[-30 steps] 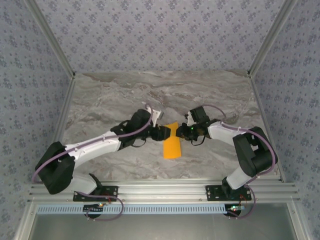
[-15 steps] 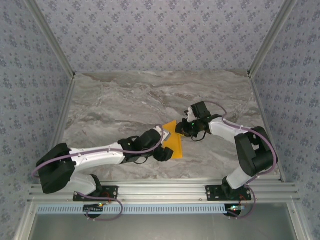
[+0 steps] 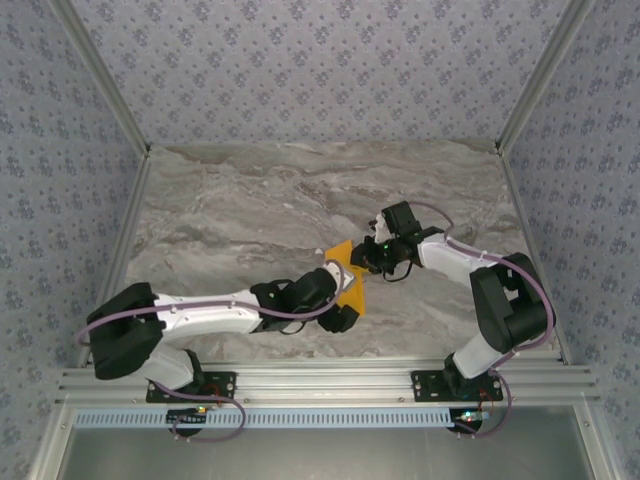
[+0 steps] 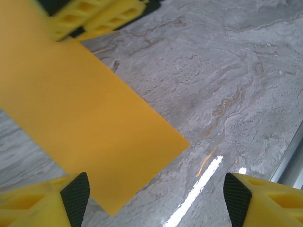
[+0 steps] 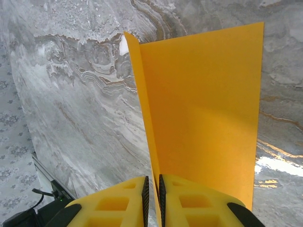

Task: Fold a paper plane with a square sheet of paper (fold left side to right side)
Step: Fold the triangle a second time at the center of the table.

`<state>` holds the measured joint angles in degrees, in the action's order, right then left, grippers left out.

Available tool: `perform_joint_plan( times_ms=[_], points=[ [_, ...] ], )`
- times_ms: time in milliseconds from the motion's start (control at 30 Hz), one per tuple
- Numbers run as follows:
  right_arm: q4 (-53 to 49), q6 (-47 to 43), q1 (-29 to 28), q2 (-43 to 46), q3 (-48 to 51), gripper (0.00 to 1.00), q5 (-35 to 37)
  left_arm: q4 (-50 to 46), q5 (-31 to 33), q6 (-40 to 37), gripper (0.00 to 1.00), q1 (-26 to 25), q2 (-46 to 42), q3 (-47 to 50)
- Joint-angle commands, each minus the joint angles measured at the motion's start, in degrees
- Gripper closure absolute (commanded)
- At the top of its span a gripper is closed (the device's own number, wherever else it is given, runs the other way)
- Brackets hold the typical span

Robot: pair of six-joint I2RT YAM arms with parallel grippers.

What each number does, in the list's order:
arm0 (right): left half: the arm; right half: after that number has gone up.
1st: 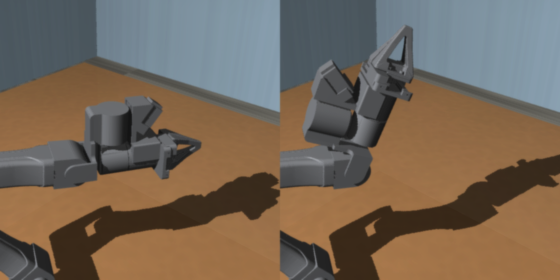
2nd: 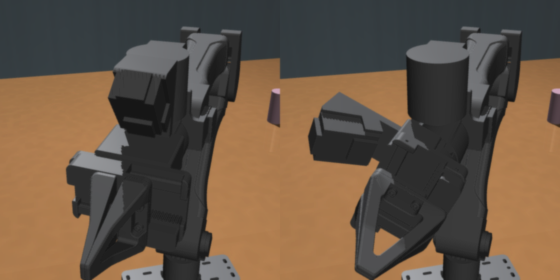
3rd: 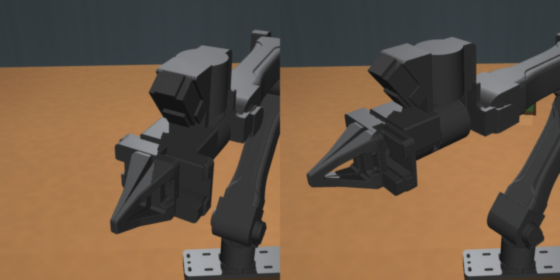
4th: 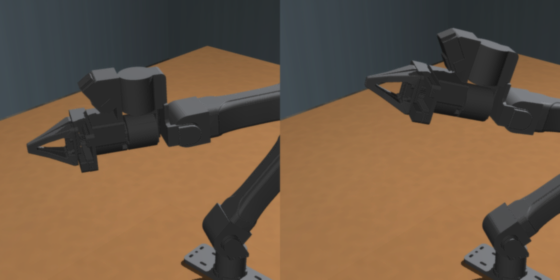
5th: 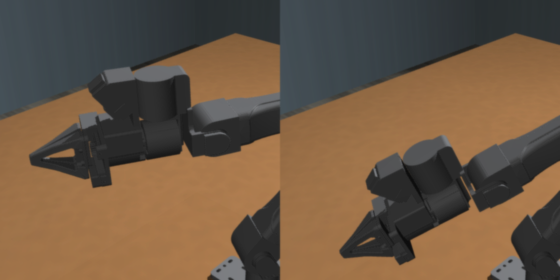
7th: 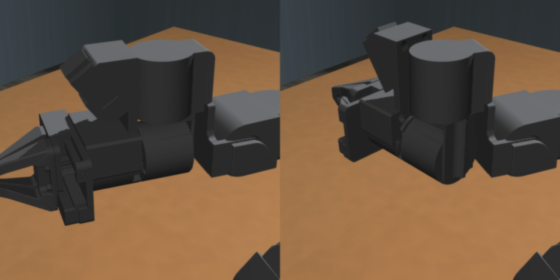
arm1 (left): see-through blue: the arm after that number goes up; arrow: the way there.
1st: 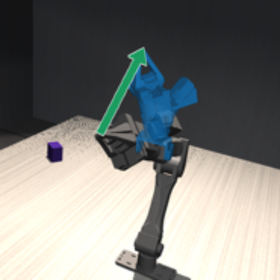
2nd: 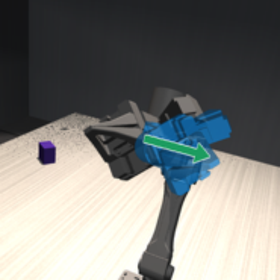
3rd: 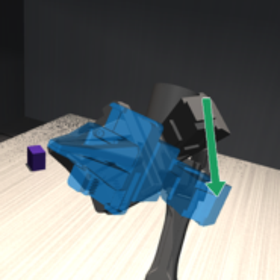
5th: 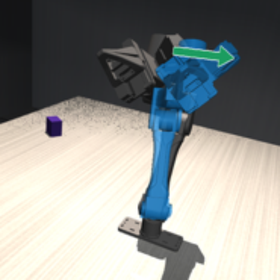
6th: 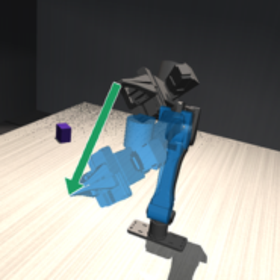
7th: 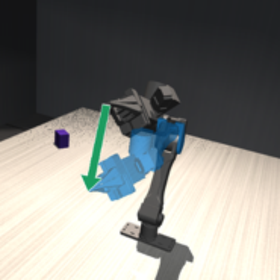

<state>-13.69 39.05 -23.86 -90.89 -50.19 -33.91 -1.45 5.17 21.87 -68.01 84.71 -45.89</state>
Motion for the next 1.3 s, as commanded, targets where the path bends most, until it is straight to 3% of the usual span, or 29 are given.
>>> perform_joint_plan(
  times_ms=[0, 433, 667, 1267],
  points=[
    [-1.1, 1.6, 0.3, 0.0, -1.8, 0.82, -1.4, -0.7, 5.0, -1.0, 0.20, -2.0, 3.2, -4.2],
    [-0.9, 2.0, 0.3, -0.5, -2.4, 0.82, -1.4, -14.6, 23.0, 1.2, 0.13, -8.9, 14.9, -16.0],
    [-0.8, 1.7, 0.2, -0.7, -2.1, 0.82, -1.2, -18.7, 25.8, 2.4, 0.18, -9.3, 18.1, -18.9],
    [-3.0, -0.4, 0.1, -1.6, -3.0, 0.82, 0.8, -14.5, 23.6, 1.0, 0.75, -9.9, 14.9, -16.2]
  ],
)
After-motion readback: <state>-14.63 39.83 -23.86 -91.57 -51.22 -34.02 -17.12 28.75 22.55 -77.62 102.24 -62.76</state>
